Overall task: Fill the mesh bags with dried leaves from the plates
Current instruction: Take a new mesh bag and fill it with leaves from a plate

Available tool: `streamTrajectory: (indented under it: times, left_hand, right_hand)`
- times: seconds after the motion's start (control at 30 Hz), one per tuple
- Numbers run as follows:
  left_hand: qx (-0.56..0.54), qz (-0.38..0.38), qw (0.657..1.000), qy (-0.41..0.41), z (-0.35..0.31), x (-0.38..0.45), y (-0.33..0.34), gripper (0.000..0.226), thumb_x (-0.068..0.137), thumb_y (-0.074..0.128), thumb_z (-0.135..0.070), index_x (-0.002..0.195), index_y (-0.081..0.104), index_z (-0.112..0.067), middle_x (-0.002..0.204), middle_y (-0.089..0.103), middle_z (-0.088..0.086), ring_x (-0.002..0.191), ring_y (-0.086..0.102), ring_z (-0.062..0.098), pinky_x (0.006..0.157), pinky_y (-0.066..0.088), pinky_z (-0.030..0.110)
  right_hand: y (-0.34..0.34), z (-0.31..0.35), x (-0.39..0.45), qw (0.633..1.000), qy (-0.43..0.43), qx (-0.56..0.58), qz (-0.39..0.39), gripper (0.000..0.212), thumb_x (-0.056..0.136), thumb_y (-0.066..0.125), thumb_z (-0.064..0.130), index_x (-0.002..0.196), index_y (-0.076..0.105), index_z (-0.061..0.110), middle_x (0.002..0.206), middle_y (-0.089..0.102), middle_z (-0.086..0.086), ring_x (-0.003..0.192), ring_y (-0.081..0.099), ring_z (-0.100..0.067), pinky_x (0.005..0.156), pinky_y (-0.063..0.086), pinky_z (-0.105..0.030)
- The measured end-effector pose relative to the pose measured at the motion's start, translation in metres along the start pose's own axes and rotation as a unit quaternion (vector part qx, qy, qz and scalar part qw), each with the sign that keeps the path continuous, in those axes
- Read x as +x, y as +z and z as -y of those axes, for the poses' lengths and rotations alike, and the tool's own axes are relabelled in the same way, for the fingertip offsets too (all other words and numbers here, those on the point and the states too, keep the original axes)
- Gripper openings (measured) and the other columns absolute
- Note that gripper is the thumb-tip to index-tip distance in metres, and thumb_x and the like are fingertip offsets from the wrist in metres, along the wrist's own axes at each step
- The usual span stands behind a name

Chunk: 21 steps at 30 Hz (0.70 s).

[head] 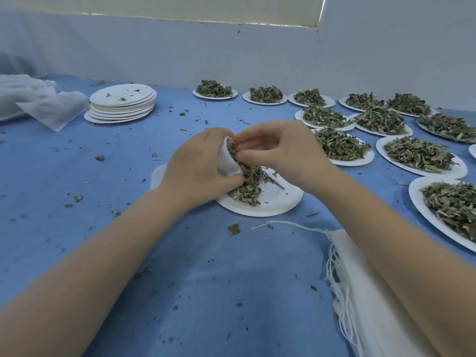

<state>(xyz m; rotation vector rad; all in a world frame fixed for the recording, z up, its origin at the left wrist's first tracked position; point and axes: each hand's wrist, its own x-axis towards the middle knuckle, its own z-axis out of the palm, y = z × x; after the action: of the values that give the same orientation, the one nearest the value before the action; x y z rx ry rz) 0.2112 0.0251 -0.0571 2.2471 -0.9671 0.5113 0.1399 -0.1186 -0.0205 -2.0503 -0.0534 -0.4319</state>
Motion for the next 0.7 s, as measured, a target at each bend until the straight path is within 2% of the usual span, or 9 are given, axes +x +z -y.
streamTrajectory:
  times: [0.07,0.13,0.27,0.33,0.43,0.53,0.57,0.63,0.7]
  left_hand:
    - [0.007,0.005,1.000,0.005,-0.002,0.000,0.001,0.059,0.062,0.070,-0.031,0.117,0.054,-0.016,0.106,0.060,-0.001,0.095,0.052,0.016,0.067,0.025,0.015]
    - [0.002,0.016,1.000,0.011,-0.004,0.000,0.002,0.055,0.063,0.070,-0.029,0.115,0.054,-0.018,0.102,0.059,-0.004,0.093,0.051,0.014,0.066,0.025,0.015]
    - [-0.023,0.026,0.999,-0.010,-0.003,-0.001,0.003,0.053,0.064,0.070,-0.032,0.113,0.053,-0.021,0.101,0.057,-0.009,0.093,0.052,0.013,0.073,0.036,0.025]
    - [-0.036,0.022,0.999,-0.014,-0.002,-0.001,0.003,0.056,0.063,0.071,-0.034,0.115,0.052,-0.022,0.103,0.057,-0.010,0.091,0.050,0.010,0.072,0.036,0.024]
    - [-0.050,0.033,0.998,-0.011,0.002,-0.001,0.002,0.068,0.063,0.074,-0.034,0.124,0.044,-0.025,0.109,0.052,-0.013,0.093,0.047,0.004,0.074,0.033,0.019]
    - [-0.018,0.049,0.999,0.003,0.008,-0.001,0.002,0.072,0.067,0.073,-0.028,0.130,0.039,-0.023,0.123,0.051,-0.006,0.103,0.050,0.013,0.078,0.034,0.024]
    - [-0.011,0.047,0.999,-0.002,0.010,-0.001,0.001,0.070,0.068,0.072,-0.027,0.129,0.039,-0.024,0.124,0.051,-0.005,0.102,0.051,0.014,0.076,0.034,0.025]
    - [-0.009,0.034,0.999,-0.015,0.013,0.001,-0.003,0.068,0.068,0.072,-0.026,0.128,0.040,-0.025,0.121,0.051,-0.007,0.096,0.049,0.012,0.075,0.033,0.024]
    - [-0.012,0.026,0.999,-0.017,0.015,0.002,-0.008,0.067,0.067,0.070,-0.027,0.127,0.042,-0.024,0.115,0.048,-0.013,0.092,0.044,0.006,0.073,0.030,0.019]
  right_hand:
    - [0.005,-0.001,-0.001,1.000,-0.022,-0.012,-0.005,0.028,0.072,0.073,0.002,0.085,0.065,0.026,0.071,0.071,0.010,0.067,0.066,0.001,0.072,0.052,-0.016]
    - [0.009,-0.003,-0.002,0.999,-0.033,-0.026,-0.004,0.027,0.075,0.069,0.004,0.090,0.058,0.024,0.068,0.071,0.013,0.061,0.061,0.007,0.060,0.043,-0.008]
    - [0.007,-0.001,-0.003,0.995,-0.016,-0.064,0.070,0.021,0.088,0.059,0.014,0.103,0.048,0.024,0.062,0.066,0.016,0.052,0.051,0.009,0.051,0.034,-0.005]
    - [0.005,-0.001,-0.003,0.995,-0.005,-0.046,0.089,0.023,0.091,0.057,0.016,0.107,0.045,0.025,0.071,0.069,0.015,0.057,0.052,0.009,0.056,0.037,-0.008]
    - [0.002,-0.001,-0.002,0.995,0.024,0.037,0.093,0.038,0.090,0.053,0.006,0.121,0.041,0.025,0.092,0.073,0.014,0.074,0.060,0.000,0.071,0.050,-0.021]
    - [-0.002,-0.003,-0.001,0.996,0.032,0.054,0.067,0.045,0.088,0.050,0.000,0.126,0.042,0.023,0.098,0.072,0.013,0.089,0.063,-0.013,0.078,0.053,-0.032]
    - [-0.005,-0.004,-0.001,0.999,0.021,0.024,0.043,0.041,0.087,0.051,0.002,0.122,0.046,0.023,0.096,0.072,0.012,0.091,0.062,-0.018,0.079,0.053,-0.034]
    - [-0.010,-0.006,-0.001,0.996,-0.015,-0.090,0.007,0.028,0.085,0.059,0.013,0.108,0.052,0.026,0.090,0.069,0.011,0.088,0.062,-0.015,0.075,0.051,-0.026]
    - [-0.014,-0.007,-0.001,0.975,-0.023,-0.216,0.050,0.022,0.080,0.068,0.032,0.100,0.058,0.030,0.090,0.062,0.011,0.079,0.059,-0.007,0.065,0.049,-0.026]
